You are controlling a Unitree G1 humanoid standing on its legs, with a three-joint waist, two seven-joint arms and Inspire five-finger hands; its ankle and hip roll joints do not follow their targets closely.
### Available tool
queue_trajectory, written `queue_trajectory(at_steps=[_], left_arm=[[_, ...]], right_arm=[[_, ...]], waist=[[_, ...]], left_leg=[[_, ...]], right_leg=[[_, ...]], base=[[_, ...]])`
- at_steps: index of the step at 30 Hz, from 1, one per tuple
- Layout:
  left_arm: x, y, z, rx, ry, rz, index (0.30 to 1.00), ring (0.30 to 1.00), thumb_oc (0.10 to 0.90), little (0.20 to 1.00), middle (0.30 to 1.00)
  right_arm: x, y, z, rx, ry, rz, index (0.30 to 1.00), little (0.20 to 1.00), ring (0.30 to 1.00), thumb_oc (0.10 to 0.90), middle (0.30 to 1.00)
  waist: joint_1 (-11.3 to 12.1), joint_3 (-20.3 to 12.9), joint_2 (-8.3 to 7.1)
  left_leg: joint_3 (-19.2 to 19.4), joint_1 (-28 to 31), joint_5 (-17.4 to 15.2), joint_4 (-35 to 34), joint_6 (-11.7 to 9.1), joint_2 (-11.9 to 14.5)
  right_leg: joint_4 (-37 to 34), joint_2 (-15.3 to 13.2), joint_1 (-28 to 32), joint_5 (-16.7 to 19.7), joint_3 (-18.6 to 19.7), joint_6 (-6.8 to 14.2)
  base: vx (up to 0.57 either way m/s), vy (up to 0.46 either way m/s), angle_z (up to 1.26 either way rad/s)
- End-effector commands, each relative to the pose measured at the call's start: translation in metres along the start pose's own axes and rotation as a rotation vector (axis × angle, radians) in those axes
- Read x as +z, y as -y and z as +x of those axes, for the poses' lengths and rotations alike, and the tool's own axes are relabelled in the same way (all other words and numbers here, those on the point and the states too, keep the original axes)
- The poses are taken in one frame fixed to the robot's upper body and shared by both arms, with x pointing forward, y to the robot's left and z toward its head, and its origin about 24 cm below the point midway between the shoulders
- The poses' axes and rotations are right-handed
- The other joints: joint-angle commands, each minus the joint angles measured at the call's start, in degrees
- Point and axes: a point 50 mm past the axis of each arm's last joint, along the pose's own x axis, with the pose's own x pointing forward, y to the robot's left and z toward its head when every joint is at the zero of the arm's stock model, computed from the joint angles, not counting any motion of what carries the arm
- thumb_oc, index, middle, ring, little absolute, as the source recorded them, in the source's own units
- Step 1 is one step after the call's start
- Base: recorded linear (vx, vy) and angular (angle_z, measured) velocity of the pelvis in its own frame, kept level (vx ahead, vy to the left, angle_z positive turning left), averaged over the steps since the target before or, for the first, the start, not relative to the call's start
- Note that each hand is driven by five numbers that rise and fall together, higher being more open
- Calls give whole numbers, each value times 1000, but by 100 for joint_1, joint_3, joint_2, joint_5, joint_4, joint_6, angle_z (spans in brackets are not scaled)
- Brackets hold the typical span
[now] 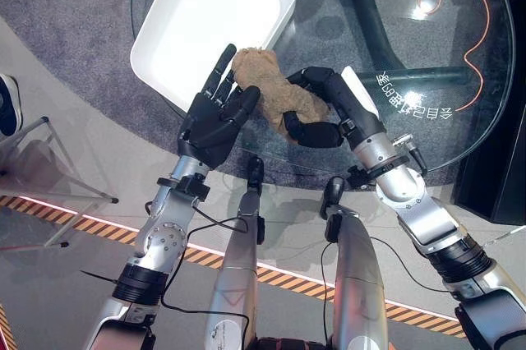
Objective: Wipe the table with a cloth and put it in the basket.
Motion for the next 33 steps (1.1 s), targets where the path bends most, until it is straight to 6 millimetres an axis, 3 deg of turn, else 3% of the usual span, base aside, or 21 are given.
queue_trajectory(at_steps=[1, 12, 13, 14, 16, 17, 33], left_arm=[[23, 49, 16, -299, 104, -3, 900, 900, 800, 900, 900], [24, 51, 16, -319, 105, 24, 900, 900, 800, 900, 900], [24, 52, 16, -323, 107, 34, 778, 778, 657, 757, 778], [24, 53, 16, -329, 109, 34, 575, 575, 421, 521, 575], [24, 53, 16, -336, 112, 41, 371, 371, 182, 282, 371], [24, 54, 16, -338, 112, 48, 300, 300, 100, 200, 300], [27, 54, 17, -344, 127, 66, 300, 300, 100, 200, 300]], right_arm=[[103, 1, 13, 21, 509, 58, 300, 200, 300, 100, 300], [108, 0, 13, 40, 533, 68, 300, 200, 300, 100, 300], [109, 0, 12, 41, 535, 69, 300, 200, 300, 100, 300], [109, 0, 12, 41, 536, 69, 300, 200, 300, 100, 300], [109, -1, 12, 42, 540, 70, 300, 200, 300, 100, 300], [110, -2, 13, 43, 542, 73, 300, 200, 300, 100, 300], [114, -3, 14, 59, 559, 72, 300, 200, 300, 100, 300]], waist=[[-57, -148, 4], [-54, -148, -9], [-55, -148, -14], [-55, -148, -12], [-56, -148, -16], [-53, -148, -16], [-38, -148, -4]], left_leg=[[263, 205, -445, 546, 430, -487], [255, 247, -427, 483, 429, -495], [258, 250, -427, 482, 427, -494], [258, 251, -427, 486, 428, -497], [257, 261, -426, 476, 429, -505], [256, 257, -430, 483, 429, -507], [271, 300, -426, 461, 424, -514]], right_leg=[[-920, 325, 449, 724, -285, 191], [-985, 345, 487, 746, -281, 198], [-988, 346, 492, 745, -283, 199], [-984, 347, 492, 748, -282, 199], [-995, 353, 498, 754, -285, 198], [-994, 351, 498, 754, -285, 199], [-1038, 336, 550, 762, -290, 207]], base=[[0, 0, 0], [0, 0, 0], [0, 0, 0], [0, 0, 0], [0, 0, 0], [0, 0, 0], [0, 0, 0]])
